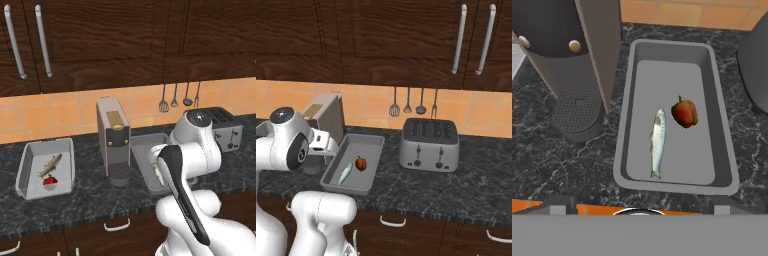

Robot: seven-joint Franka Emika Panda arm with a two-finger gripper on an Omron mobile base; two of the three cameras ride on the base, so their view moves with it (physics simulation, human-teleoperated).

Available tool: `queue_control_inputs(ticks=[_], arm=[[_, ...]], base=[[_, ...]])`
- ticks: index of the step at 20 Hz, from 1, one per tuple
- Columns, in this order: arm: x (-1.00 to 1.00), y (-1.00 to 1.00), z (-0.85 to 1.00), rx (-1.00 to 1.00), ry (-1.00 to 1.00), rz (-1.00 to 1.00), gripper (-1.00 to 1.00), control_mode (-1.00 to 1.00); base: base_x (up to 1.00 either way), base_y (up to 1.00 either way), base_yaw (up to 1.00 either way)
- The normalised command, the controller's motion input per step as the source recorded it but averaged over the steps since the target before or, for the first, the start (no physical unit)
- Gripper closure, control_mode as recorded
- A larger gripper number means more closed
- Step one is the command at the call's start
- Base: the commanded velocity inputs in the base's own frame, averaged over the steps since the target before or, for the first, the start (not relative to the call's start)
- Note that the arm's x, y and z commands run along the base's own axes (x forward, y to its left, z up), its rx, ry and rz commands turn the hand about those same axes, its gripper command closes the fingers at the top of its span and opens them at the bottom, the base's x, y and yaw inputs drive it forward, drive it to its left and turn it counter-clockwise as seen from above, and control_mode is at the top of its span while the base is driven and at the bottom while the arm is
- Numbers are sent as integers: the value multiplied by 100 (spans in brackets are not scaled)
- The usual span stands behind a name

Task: Place one bell pepper and one fish in each tupperware on the nearby counter, to pack two identical lunches.

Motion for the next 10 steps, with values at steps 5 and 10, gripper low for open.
queue_control_inputs(ticks=[5, 10], arm=[[-59, 46, -2, -9, 0, 2, -100, -100], [-49, 93, -9, -29, -6, 3, -100, -100]], base=[[0, 0, 0], [0, 0, 0]])
